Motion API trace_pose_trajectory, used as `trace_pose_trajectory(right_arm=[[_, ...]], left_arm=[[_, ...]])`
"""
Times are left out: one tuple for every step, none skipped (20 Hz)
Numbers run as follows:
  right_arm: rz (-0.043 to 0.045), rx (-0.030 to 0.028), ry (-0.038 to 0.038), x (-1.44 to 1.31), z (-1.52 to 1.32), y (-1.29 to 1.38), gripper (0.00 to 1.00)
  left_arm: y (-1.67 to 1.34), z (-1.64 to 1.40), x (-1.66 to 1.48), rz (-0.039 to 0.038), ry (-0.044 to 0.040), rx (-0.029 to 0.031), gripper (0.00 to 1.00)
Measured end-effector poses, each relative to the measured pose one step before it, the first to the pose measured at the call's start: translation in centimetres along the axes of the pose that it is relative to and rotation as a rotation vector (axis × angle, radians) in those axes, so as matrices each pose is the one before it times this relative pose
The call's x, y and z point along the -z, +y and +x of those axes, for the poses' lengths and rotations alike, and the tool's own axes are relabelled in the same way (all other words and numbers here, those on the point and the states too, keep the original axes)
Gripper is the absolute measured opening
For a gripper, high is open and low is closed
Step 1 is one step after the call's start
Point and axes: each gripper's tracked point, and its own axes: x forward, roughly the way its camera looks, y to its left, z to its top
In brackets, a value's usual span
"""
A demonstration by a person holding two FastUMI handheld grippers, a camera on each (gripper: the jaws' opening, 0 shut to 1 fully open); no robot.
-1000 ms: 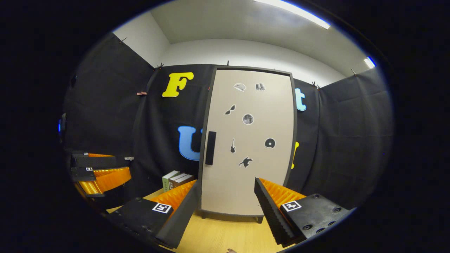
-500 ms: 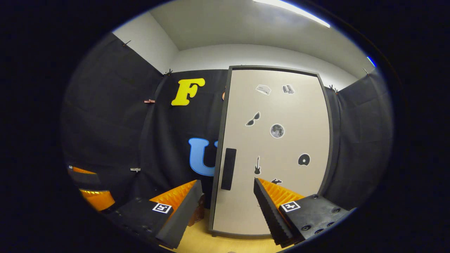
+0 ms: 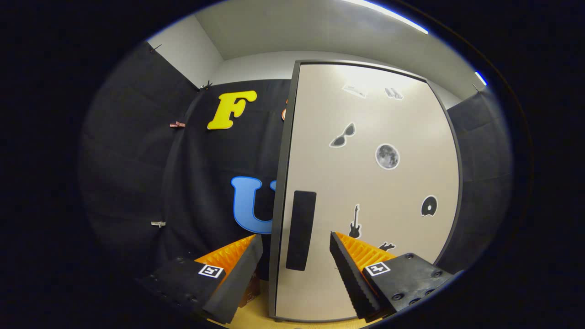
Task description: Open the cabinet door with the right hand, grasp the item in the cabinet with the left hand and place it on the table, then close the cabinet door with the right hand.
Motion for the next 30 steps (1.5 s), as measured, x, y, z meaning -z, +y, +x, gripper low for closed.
trace_pose_trajectory(right_arm=[[-0.00766,0.01475,0.00224,0.389,0.616,-0.248,0.95],[-0.00513,0.01536,0.00168,0.369,0.525,-0.205,0.95],[0.00174,0.00936,0.00059,0.344,0.518,-0.069,0.95],[0.00812,0.00012,-0.00304,0.103,0.521,0.171,0.95],[0.00511,0.00854,0.00195,0.175,0.542,-0.134,0.94],[0.00026,0.00646,0.00343,0.198,0.547,-0.016,0.91],[-0.00323,0.01490,0.00482,0.244,0.383,-0.259,0.84],[0.00169,0.01414,0.00022,0.020,0.372,-0.190,0.77],[0.00891,0.00423,0.00403,0.188,0.437,0.059,0.72],[0.01330,-0.00568,0.01101,0.260,0.482,0.210,0.72],[0.01309,0.00617,0.01395,0.281,0.112,-0.109,0.66],[0.02138,0.00983,0.01068,-0.007,-0.258,0.136,0.53],[-0.00502,0.01628,-0.00740,-0.135,0.252,-0.164,0.40],[-0.02821,0.00781,-0.00246,0.238,0.335,-0.011,0.39],[-0.01375,0.00476,-0.00821,-0.194,-0.295,-0.010,0.33],[0.00724,0.00116,0.00814,0.163,0.109,-0.053,0.28],[0.01752,-0.00768,0.00498,0.063,0.024,0.116,0.19],[0.01029,-0.00946,0.01010,-0.016,-0.042,0.015,0.19],[-0.00040,-0.00772,0.00524,-0.045,-0.093,-0.070,0.19],[-0.00147,-0.00592,0.00596,0.025,-0.102,-0.032,0.19],[-0.00460,-0.00566,0.00604,0.110,-0.263,0.082,0.19],[-0.00188,-0.00423,0.00295,-0.031,-0.330,0.021,0.19],[0.00237,-0.00504,-0.00156,-0.046,-0.219,0.027,0.19],[0.00076,-0.00636,-0.00417,-0.127,-0.369,0.045,0.19],[0.00313,-0.00517,0.00221,-0.166,-0.511,0.052,0.19],[-0.00077,-0.00392,-0.00243,-0.142,-0.670,0.043,0.19],[0.00775,-0.00363,-0.00127,-0.120,-0.951,-0.018,0.19],[0.00584,-0.00311,-0.00031,0.027,-0.981,-0.018,0.19],[-0.00294,-0.00076,-0.00086,-0.161,-0.600,-0.216,0.19],[-0.00712,0.00090,-0.00269,-0.137,-0.617,-0.139,0.19]], left_arm=[[0.347,0.053,0.034,0.00047,0.00067,-0.01581,0.95],[0.309,0.119,0.107,-0.00383,0.00029,-0.01386,0.95],[0.288,0.151,0.164,-0.00422,0.00602,-0.01337,0.95],[0.300,-0.043,0.343,-0.00242,0.00648,-0.01454,0.95],[0.356,0.086,0.124,-0.00111,0.00636,-0.01419,0.95],[0.275,-0.015,0.161,-0.00017,0.00275,-0.01353,0.95],[0.233,0.119,-0.090,0.00049,-0.00002,-0.01182,0.95],[0.339,0.004,-0.019,0.00295,-0.00117,-0.01247,0.95],[0.285,-0.009,-0.094,0.00474,-0.00135,-0.01234,0.95],[0.236,-0.040,0.024,0.00488,0.00107,-0.01065,0.95],[0.175,0.110,-0.112,0.00314,0.00148,-0.00911,0.95],[0.165,-0.047,0.009,0.00156,0.00134,-0.00823,0.95],[0.158,-0.092,-0.058,0.00016,0.00232,-0.00799,0.95],[0.156,0.139,-0.028,0.00027,0.00183,-0.00548,0.95],[0.125,-0.045,-0.082,0.00047,0.00092,-0.00520,0.95],[0.158,-0.249,0.020,0.00096,0.00046,-0.00363,0.95],[0.192,-0.091,-0.126,-0.00007,-0.00047,-0.00285,0.95],[0.315,-0.260,0.136,-0.00072,0.00064,-0.00041,0.95],[0.087,-0.162,-0.026,-0.00088,0.00060,0.00280,0.95],[0.007,-0.241,0.013,-0.00116,-0.00015,0.00409,0.95],[0.056,-0.229,-0.114,-0.00101,-0.00225,0.00689,0.95],[0.068,-0.297,-0.078,0.00309,-0.00719,0.00449,0.95],[0.114,-0.320,-0.224,0.00709,-0.00812,0.00463,0.95],[0.058,-0.271,0.052,0.00662,-0.00677,0.00939,0.95],[-0.106,-0.354,-0.021,0.00222,-0.00096,0.01516,0.95],[-0.133,-0.699,0.303,-0.00169,-0.00234,0.01644,0.95],[-0.163,-0.325,0.052,-0.00384,-0.00021,0.01789,0.95],[-0.064,-0.335,0.192,-0.00383,0.00226,0.01794,0.95],[-0.053,-0.317,0.182,-0.00213,0.00190,0.01724,0.95],[-0.146,-0.439,0.091,-0.00121,-0.00066,0.01866,0.95]])
